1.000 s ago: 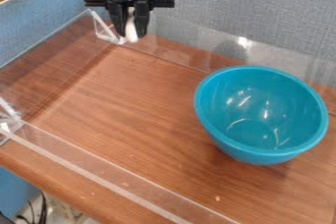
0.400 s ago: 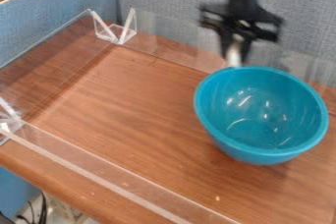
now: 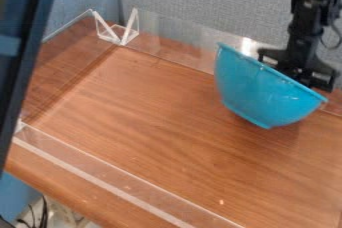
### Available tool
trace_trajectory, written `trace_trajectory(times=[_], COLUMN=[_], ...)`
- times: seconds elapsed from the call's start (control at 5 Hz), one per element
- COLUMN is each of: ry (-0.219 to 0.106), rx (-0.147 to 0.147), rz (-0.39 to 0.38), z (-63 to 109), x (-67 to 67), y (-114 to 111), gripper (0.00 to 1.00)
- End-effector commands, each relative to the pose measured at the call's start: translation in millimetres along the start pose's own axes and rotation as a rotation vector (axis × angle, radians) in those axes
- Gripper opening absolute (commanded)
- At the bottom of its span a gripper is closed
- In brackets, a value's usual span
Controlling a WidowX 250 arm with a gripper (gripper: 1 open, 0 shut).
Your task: Put the mushroom in the blue bowl
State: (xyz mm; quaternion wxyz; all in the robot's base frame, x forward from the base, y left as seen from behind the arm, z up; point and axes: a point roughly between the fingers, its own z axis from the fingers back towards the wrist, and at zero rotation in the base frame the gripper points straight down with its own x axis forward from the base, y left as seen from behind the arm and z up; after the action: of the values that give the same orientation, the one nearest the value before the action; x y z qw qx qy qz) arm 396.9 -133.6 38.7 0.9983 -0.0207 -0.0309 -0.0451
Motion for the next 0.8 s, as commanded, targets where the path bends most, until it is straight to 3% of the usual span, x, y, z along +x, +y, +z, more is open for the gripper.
trace_trajectory(times=[0.0,0.2,0.4,0.6], ry=[-0.041,-0.030,-0.020,-0.014], rx=[-0.015,-0.012,-0.012,-0.009], rz=[-0.016,0.004,0.006,0.013], z=[29.9,39.5,35.0,34.0], x=[-7.4,-15.1,-25.1,-28.4], y=[-13.4,-16.0,-13.1,-7.7], gripper=[0.00,1.00,0.00,0.00])
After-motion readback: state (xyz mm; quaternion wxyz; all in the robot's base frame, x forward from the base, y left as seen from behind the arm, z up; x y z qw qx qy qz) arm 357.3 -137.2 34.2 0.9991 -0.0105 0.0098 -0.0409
